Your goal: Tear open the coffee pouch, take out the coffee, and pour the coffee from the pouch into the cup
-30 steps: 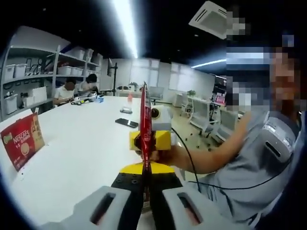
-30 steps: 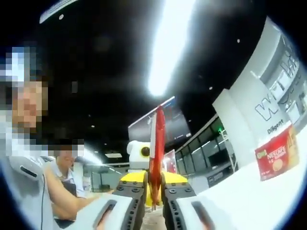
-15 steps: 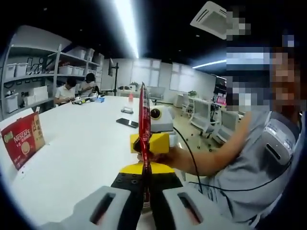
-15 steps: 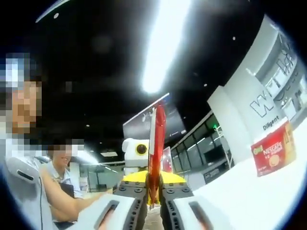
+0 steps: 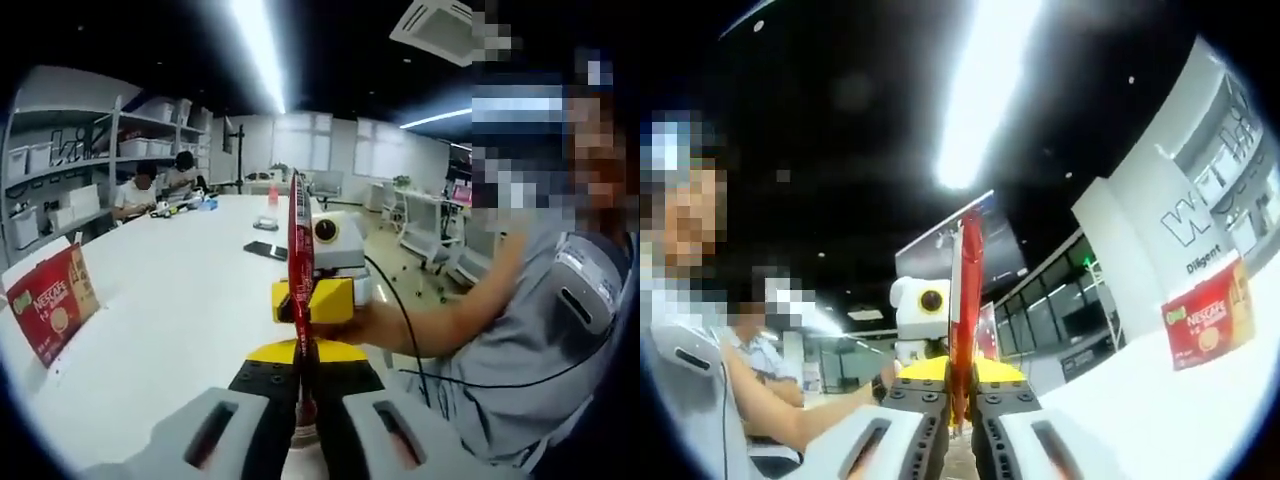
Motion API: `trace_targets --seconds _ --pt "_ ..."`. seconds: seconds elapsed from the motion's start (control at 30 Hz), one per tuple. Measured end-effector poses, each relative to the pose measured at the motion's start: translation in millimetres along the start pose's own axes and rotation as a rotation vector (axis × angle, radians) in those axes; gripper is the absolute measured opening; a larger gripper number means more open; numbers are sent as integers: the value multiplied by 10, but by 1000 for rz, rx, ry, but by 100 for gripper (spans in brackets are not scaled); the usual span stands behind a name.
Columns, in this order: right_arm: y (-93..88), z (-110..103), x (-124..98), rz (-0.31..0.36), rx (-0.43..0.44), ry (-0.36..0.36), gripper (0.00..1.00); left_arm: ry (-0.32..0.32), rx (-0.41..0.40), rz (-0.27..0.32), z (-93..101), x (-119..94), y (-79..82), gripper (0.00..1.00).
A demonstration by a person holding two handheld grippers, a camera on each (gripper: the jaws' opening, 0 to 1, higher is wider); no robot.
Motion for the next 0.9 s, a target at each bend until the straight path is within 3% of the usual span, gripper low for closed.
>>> trace_targets --seconds 0.2,0.43,0.53,0.9 --pt "-2 -40 31 6 8 26 6 -16 1 -10 9 -32 7 3" --pt "22 -125 111 3 -16 30 7 -5 -8 24 13 -90 31 3" --pt "20 -175 106 28 -30 70 8 -28 -35 46 44 -87 21 3" --pt "-8 -187 69 -8 0 38 7 -41 -46 46 10 -38 -21 3"
Point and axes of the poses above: the point that each gripper's makers call its tool centre point, and the gripper's own axes: x roughly forward along the fingers, z roughly to its right, y roughly out of its top, the point moved 6 cm from there along -x, roughly backward along the fingers, and after that the axes turned 9 degrees about -x, right-handed, at the moved point
